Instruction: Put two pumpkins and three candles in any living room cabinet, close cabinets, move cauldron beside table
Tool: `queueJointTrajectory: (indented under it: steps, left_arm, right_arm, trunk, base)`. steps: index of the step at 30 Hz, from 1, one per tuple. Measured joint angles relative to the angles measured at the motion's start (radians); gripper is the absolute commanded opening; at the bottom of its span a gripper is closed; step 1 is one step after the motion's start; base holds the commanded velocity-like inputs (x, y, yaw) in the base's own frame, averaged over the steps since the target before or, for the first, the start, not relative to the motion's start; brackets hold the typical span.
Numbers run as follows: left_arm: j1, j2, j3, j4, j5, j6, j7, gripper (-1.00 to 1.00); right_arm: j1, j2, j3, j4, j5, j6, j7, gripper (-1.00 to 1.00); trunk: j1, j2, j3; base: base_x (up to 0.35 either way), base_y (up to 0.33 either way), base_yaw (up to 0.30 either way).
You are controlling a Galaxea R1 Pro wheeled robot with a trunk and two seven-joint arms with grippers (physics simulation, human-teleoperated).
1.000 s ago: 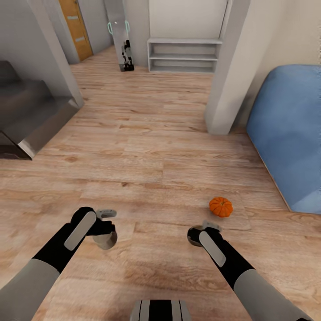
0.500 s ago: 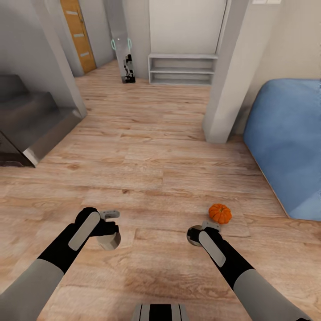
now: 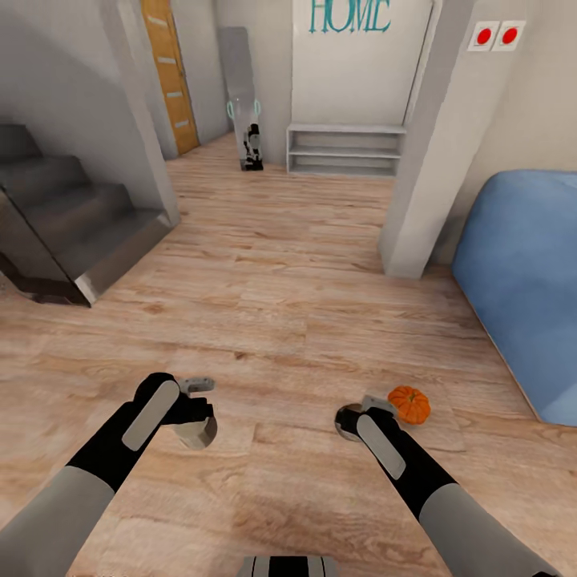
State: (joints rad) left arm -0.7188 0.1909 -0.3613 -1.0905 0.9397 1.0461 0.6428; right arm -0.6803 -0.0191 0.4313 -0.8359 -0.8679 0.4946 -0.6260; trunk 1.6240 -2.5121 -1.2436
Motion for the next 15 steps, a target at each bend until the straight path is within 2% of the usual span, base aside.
queueJointTrajectory:
  steps: [4,11,15]
  left_arm:
    - [0.0,0.0,-0.001,0.0,0.0,0.0,0.001,-1.0]
    - [0.0,0.0,-0.001,-0.001,0.0,0.0,0.0,-1.0]
    - [0.0,0.001,-0.001,-0.002,0.0,0.0,-0.001,-1.0]
  right_arm:
    - [0.0,0.0,0.0,-0.001,0.0,0.0,0.0,-1.0]
    - [0.0,0.001,0.001,-0.001,-0.001,0.0,0.002,-1.0]
    - [0.0,0.001,0.002,-0.001,-0.001,0.0,0.002,-1.0]
  trunk:
    - [-0.002,0.001,0.016]
    - [-0.004,0.003,0.043]
    - [-0.007,0.004,0.059]
  base:
    - [-0.065,0.0,0.281]
    - [-0.256,0.0,0.287]
    - [-0.084,0.0,0.288]
